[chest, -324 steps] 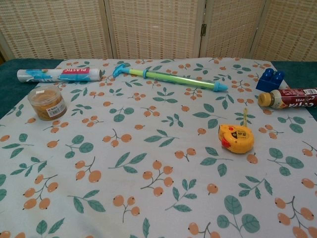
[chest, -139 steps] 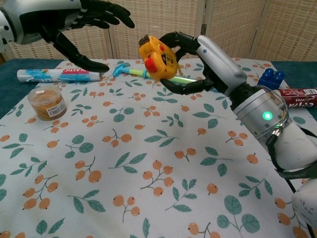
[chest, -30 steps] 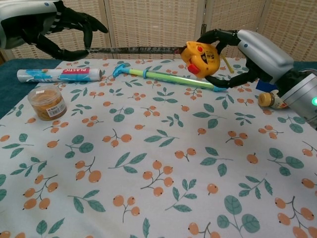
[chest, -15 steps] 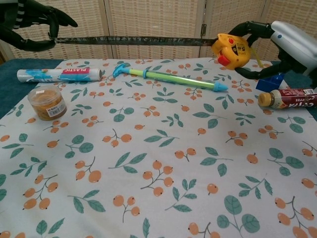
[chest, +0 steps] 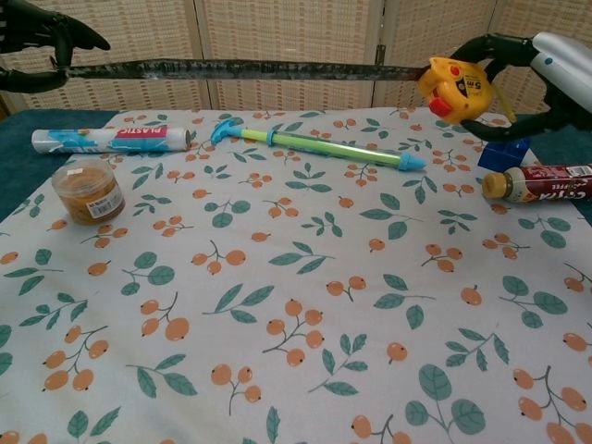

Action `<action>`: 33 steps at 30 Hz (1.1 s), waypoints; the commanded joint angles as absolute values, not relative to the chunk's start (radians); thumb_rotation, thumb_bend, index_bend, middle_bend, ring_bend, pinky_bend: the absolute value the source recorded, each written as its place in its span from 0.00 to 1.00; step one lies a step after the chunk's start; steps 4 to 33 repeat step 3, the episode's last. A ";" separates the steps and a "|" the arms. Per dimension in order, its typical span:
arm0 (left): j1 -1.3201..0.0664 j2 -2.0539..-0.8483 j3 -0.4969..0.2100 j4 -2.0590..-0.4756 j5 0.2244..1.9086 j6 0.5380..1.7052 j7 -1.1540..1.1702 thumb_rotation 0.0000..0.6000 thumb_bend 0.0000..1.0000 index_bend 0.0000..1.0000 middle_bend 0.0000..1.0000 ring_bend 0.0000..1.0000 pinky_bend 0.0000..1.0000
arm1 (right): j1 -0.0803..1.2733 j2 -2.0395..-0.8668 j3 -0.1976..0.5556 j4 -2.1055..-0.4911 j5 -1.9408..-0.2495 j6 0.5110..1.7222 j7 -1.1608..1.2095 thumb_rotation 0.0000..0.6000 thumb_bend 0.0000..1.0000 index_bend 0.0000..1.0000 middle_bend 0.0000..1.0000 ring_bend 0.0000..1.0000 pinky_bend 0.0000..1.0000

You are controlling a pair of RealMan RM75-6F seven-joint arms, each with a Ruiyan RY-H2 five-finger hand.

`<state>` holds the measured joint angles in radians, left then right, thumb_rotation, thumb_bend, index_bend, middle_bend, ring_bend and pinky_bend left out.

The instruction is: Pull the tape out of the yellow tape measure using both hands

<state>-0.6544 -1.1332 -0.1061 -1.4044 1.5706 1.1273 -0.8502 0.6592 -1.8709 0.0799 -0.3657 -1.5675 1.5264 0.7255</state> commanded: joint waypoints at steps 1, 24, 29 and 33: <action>-0.651 -1.135 -0.103 -1.400 1.573 1.134 -0.857 1.00 0.58 0.68 0.24 0.15 0.00 | 0.658 -1.870 0.081 -0.366 -1.567 1.528 0.727 1.00 0.40 0.60 0.53 0.41 0.15; -0.651 -1.136 -0.102 -1.401 1.577 1.139 -0.860 1.00 0.58 0.68 0.24 0.15 0.00 | 0.658 -1.870 0.081 -0.366 -1.567 1.528 0.729 1.00 0.40 0.60 0.53 0.41 0.15; -0.651 -1.136 -0.102 -1.401 1.577 1.139 -0.860 1.00 0.58 0.68 0.24 0.15 0.00 | 0.658 -1.870 0.081 -0.366 -1.567 1.528 0.729 1.00 0.40 0.60 0.53 0.41 0.15; -0.651 -1.136 -0.102 -1.401 1.577 1.139 -0.860 1.00 0.58 0.68 0.24 0.15 0.00 | 0.658 -1.870 0.081 -0.366 -1.567 1.528 0.729 1.00 0.40 0.60 0.53 0.41 0.15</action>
